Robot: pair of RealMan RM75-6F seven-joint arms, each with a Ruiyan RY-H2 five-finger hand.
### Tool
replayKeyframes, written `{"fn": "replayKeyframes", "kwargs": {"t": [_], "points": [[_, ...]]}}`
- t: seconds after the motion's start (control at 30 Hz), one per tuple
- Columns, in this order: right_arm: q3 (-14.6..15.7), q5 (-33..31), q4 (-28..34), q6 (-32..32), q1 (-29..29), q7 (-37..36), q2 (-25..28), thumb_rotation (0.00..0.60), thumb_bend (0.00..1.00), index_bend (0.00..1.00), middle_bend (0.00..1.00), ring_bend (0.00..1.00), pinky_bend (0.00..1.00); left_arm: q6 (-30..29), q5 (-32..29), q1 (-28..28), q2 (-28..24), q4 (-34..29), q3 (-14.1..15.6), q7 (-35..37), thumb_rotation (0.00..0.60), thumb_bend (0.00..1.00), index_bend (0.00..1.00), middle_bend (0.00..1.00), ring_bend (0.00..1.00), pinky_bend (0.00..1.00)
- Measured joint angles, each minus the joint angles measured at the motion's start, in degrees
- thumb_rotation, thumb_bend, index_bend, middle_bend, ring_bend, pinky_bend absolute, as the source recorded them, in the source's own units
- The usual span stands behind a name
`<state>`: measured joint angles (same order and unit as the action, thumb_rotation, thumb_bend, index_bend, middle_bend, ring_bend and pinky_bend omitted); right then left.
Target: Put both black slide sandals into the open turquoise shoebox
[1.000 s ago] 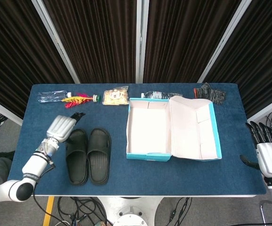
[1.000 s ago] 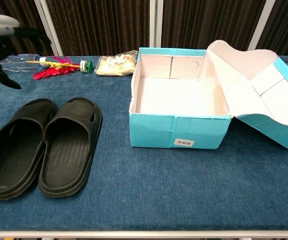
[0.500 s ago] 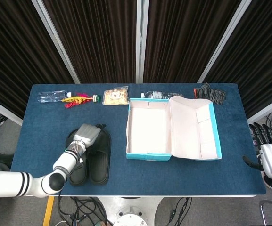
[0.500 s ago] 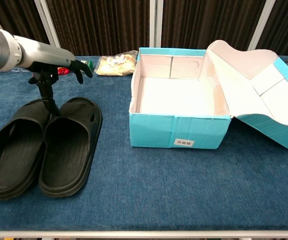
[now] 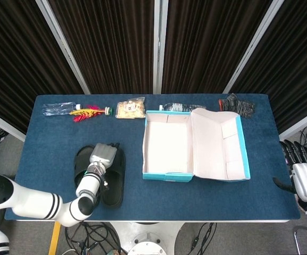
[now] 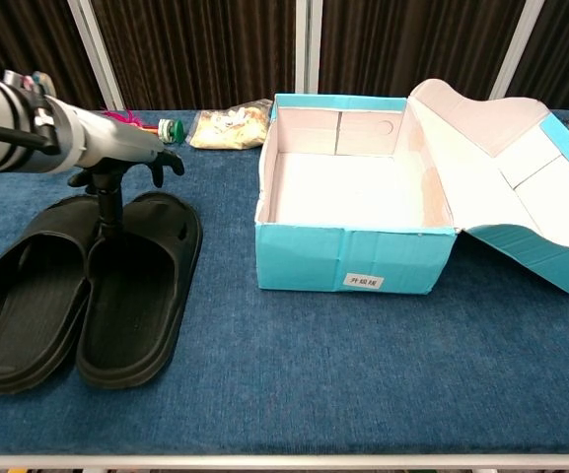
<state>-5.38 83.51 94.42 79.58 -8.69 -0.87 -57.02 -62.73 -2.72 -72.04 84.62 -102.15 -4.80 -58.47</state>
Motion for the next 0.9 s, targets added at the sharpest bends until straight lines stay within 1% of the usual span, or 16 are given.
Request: {"fn": "replayKeyframes", "kwargs": {"t": [0.23,0.33,0.43,0.53,0.67,0.77,0.9], "points": [[0.26,-0.20,-0.41,0.03,0.31,-0.42,0.02,0.600,0.07,0.00,0.06,0.00,0.10,-1.89,-5.73,-2.72,3.87,4.20,-1.38,-4.88,0.600,0.00,0.05,0.12,0.80,0.79],[0.35,-0.23,-0.54,-0.09,0.32,-0.54,-0.08,0.600,0.07,0.00,0.06,0.00,0.10,-2.52,-7.46,-3.53,5.13,5.37,-1.93,-7.02,0.600,0.00,0.09,0.13,0.80,0.79],[0.45,-0.17,-0.72,-0.19,0.31,-0.73,-0.19,0.600,0.07,0.00,0.06,0.00,0.10,-2.76,-9.03,-4.08,6.26,6.65,-2.22,-9.15,0.600,0.00,0.14,0.17,0.82,0.80],[0.55,-0.14,-0.93,-0.07,0.46,-0.93,-0.28,0.600,0.07,0.00,0.06,0.00,0.10,-3.39,-10.21,-4.29,7.61,8.37,-2.69,-10.45,0.600,0.00,0.22,0.25,0.83,0.82],[0.57,-0.31,-1.07,-0.17,0.50,-1.12,-0.36,0.600,0.07,0.00,0.06,0.00,0.10,-4.81,-8.92,-3.71,8.98,9.65,-3.27,-9.85,0.600,0.00,0.40,0.43,0.86,0.86],[0.59,-0.25,-1.08,-0.15,0.50,-1.21,-0.36,0.600,0.07,0.00,0.06,0.00,0.10,-5.57,-7.33,-2.67,9.70,10.19,-3.98,-8.98,0.600,0.00,0.46,0.50,0.88,0.87],[0.49,-0.44,-1.03,-0.11,0.52,-1.24,-0.24,0.600,0.07,0.00,0.06,0.00,0.10,-5.75,-4.82,-1.20,9.20,9.83,-4.79,-7.11,0.600,0.00,0.50,0.55,0.89,0.88]]}}
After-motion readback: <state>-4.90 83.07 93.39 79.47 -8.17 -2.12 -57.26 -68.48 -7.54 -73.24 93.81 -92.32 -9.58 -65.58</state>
